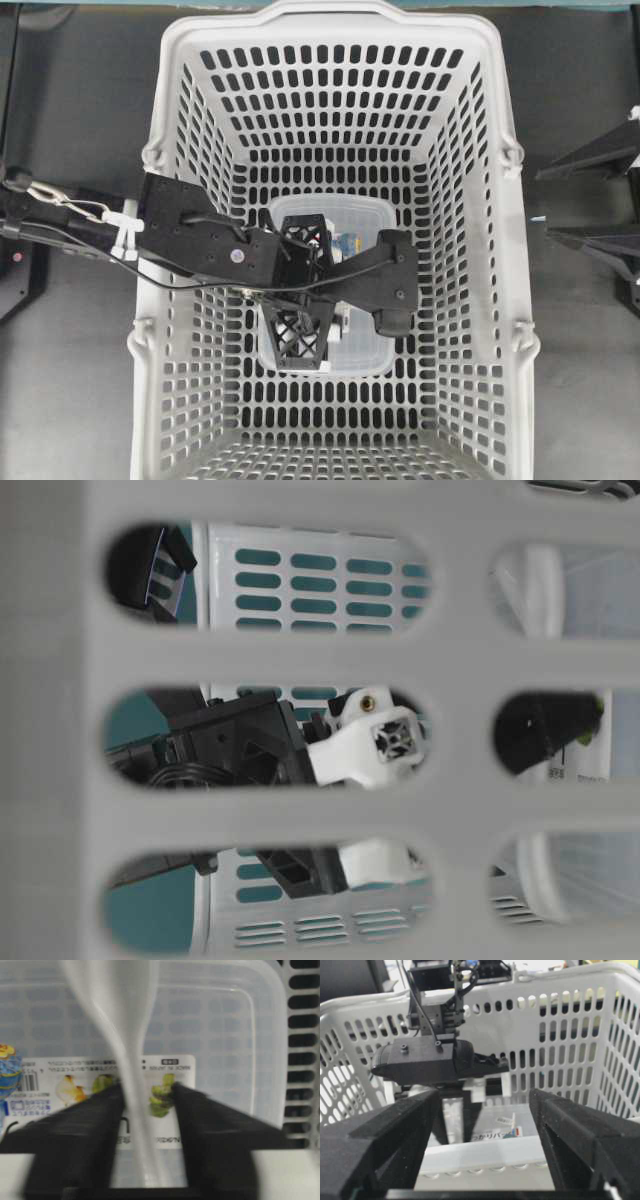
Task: Pick up the chinese spoon from the shopping basket with the left arm.
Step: 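Lower the open left gripper around the white spoon's handle, then close the left gripper on the spoon handle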
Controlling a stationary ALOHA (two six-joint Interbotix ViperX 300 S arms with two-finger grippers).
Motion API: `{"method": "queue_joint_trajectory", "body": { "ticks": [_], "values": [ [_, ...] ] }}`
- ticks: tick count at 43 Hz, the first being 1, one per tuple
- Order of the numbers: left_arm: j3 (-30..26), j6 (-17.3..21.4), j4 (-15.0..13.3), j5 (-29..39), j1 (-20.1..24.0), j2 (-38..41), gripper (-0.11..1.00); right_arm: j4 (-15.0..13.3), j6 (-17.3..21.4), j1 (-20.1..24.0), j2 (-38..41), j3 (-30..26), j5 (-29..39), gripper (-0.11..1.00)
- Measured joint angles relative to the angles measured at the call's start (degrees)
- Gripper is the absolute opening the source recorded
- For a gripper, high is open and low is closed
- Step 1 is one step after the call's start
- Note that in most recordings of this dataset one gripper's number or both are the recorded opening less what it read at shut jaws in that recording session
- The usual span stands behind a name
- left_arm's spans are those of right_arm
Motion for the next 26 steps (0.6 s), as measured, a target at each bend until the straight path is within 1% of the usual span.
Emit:
{"method": "queue_joint_trajectory", "body": {
  "ticks": [3,10,17,21,26],
  "values": [
    [0.1,0.3,0.0,0.0,0.1,0.0,0.1,0.1,0.0,0.0,-0.1,0.0,0.0,0.7],
    [-0.2,0.3,0.0,0.1,0.3,-0.2,0.1,0.1,0.1,0.0,-0.1,0.0,0.0,0.7],
    [-1.7,-0.2,0.0,1.8,0.4,-1.4,0.1,0.1,0.0,0.0,-0.1,0.0,-0.1,0.7],
    [-4.5,-0.2,0.0,4.7,0.4,-3.3,0.1,0.0,0.0,0.0,-0.2,0.0,-0.1,0.7],
    [-9.4,-0.3,0.0,10.4,-0.1,-5.4,0.1,0.0,0.0,0.0,-0.4,0.0,-0.1,0.7]
  ]
}}
